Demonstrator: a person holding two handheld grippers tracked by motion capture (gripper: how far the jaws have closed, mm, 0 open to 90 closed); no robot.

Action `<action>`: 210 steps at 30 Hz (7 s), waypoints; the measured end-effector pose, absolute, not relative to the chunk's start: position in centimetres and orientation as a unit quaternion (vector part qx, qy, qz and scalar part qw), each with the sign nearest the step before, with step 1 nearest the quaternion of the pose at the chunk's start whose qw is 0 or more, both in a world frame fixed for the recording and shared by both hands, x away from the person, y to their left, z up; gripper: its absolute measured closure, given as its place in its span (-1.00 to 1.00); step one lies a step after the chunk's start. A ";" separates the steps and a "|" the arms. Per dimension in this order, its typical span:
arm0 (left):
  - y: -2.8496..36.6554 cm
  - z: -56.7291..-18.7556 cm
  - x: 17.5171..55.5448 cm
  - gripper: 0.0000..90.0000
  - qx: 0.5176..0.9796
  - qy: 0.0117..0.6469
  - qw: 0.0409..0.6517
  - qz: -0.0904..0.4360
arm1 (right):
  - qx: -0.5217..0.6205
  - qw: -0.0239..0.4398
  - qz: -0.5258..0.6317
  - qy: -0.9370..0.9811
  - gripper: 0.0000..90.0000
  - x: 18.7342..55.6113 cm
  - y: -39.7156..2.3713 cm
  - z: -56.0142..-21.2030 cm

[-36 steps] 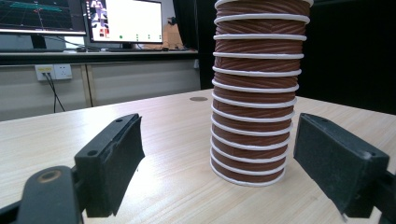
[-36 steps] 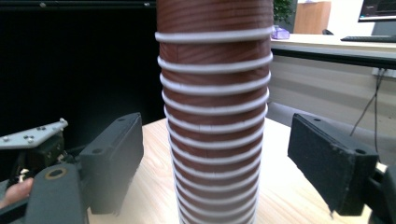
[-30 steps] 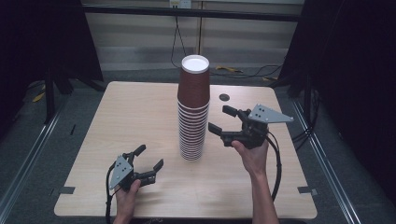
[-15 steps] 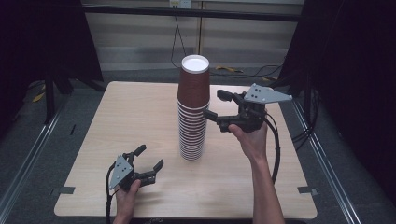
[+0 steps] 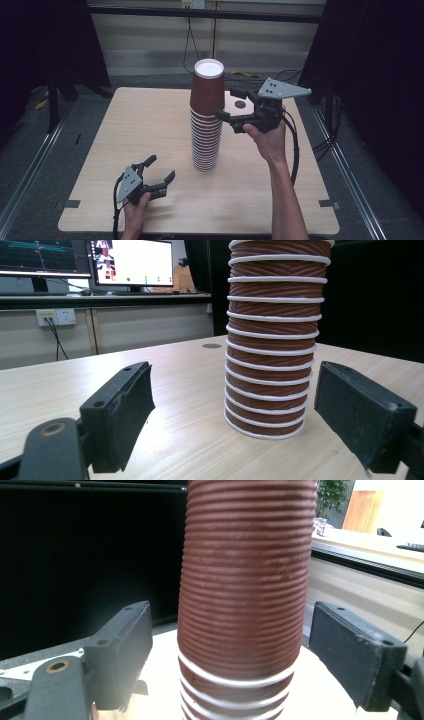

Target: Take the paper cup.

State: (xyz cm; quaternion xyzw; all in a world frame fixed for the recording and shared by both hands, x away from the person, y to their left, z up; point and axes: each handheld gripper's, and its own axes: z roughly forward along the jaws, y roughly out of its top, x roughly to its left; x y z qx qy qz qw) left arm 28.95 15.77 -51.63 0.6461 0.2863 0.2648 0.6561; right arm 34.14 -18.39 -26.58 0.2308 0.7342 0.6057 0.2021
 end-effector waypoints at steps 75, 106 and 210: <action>15.8 -51.6 29.0 -0.65 0.648 0.282 0.658 0.261 | 0.221 0.182 0.617 0.733 -0.52 38.1 -15.3 -20.9; 15.8 -51.6 29.0 -0.65 0.649 0.281 0.658 0.260 | 0.216 0.191 0.686 0.668 -0.52 36.8 -17.1 -19.2; 11.8 -46.0 29.3 -0.63 0.713 0.186 0.657 0.157 | 0.322 0.172 0.625 0.690 -0.51 29.9 -23.9 -34.7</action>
